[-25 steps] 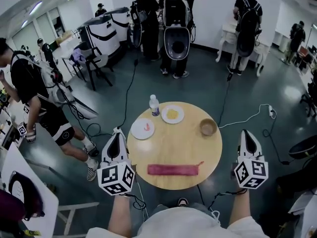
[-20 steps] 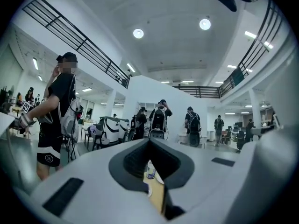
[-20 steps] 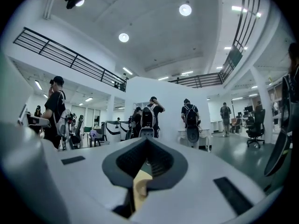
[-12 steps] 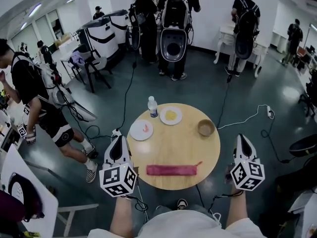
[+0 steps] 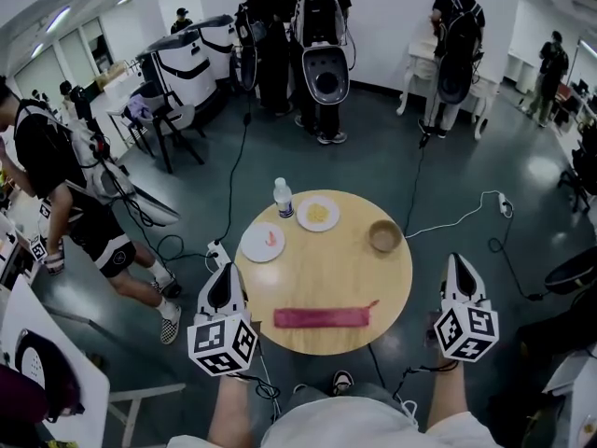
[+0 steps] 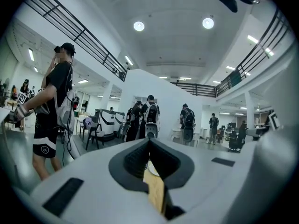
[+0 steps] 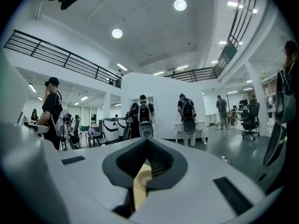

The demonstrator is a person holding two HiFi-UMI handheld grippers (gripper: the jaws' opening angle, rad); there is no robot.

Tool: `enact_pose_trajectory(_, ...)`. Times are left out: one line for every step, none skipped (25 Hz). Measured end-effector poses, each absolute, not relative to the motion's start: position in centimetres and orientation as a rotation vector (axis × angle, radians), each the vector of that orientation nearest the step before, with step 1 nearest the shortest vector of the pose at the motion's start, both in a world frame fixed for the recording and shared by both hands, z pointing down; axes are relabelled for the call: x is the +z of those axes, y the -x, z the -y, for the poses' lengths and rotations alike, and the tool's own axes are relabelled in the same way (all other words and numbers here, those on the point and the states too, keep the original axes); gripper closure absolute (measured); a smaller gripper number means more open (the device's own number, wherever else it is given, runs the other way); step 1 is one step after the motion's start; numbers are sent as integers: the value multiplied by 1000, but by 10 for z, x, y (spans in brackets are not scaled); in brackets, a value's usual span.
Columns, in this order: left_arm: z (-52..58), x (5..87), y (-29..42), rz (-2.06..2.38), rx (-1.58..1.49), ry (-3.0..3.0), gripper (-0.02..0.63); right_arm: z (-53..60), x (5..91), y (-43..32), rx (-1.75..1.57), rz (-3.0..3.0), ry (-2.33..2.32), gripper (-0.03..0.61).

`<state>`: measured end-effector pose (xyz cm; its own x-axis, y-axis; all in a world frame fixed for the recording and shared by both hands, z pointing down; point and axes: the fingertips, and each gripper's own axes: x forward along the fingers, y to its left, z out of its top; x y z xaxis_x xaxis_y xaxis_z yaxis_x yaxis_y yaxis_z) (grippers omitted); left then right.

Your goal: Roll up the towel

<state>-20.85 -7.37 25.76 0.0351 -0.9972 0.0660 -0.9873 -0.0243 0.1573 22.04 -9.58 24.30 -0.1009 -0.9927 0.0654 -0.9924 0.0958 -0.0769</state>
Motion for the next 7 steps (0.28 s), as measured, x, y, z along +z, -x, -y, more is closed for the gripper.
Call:
enact_pose_trajectory(73, 258, 209, 2073, -95, -2139, 611, 96, 244, -221, -170, -2321, 2116, 580)
enact_pose_trajectory(73, 258, 210, 2071, -96, -2139, 611, 95, 245, -222, -183, -2316, 2123, 580)
enact_pose_trajectory(72, 258, 210, 2070, -97, -2139, 611, 95, 246, -223, -193, -2310, 2126, 580)
enact_pose_trajectory(72, 258, 211, 2070, -98, -2139, 611, 94, 246, -224, -200, -2305, 2128, 580)
enact_pose_trajectory(72, 258, 212, 2070, -98, -2138, 611, 94, 246, -224, -204, -2303, 2131, 580)
enact_pose_trajectory(71, 258, 212, 2072, -97, -2138, 611, 93, 246, -225, -205, -2302, 2134, 580)
enact_pose_trajectory(71, 258, 213, 2074, -96, -2137, 611, 93, 246, -226, -205, -2301, 2138, 580)
